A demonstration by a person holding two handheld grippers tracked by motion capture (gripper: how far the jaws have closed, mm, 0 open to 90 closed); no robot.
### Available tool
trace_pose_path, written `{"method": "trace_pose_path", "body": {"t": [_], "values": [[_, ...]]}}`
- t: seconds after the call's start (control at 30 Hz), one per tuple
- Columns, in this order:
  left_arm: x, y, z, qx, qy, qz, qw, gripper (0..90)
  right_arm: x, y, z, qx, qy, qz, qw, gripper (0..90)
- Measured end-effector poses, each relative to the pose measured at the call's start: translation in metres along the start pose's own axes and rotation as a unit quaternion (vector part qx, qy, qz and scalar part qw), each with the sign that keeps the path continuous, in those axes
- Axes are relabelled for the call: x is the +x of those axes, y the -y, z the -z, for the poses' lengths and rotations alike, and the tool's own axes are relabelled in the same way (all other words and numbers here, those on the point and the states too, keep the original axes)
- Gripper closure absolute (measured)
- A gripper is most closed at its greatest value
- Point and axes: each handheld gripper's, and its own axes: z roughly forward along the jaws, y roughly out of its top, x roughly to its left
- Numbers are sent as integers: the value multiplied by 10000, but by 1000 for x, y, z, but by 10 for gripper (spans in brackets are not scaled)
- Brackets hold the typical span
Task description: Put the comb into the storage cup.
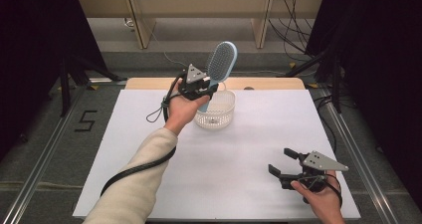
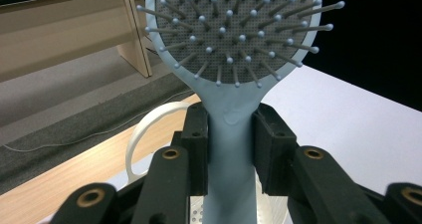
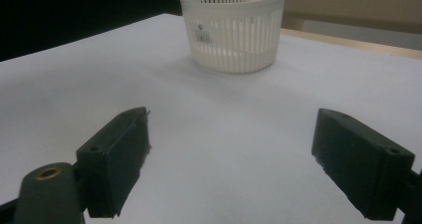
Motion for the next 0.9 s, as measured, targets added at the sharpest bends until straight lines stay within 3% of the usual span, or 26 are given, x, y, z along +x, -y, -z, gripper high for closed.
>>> {"method": "trace_pose_path", "body": {"t": [0.9], "values": [[4,-1,-5,22,-3,-11,10000,698,0,0,0,0,2,3,10000,158]]}}
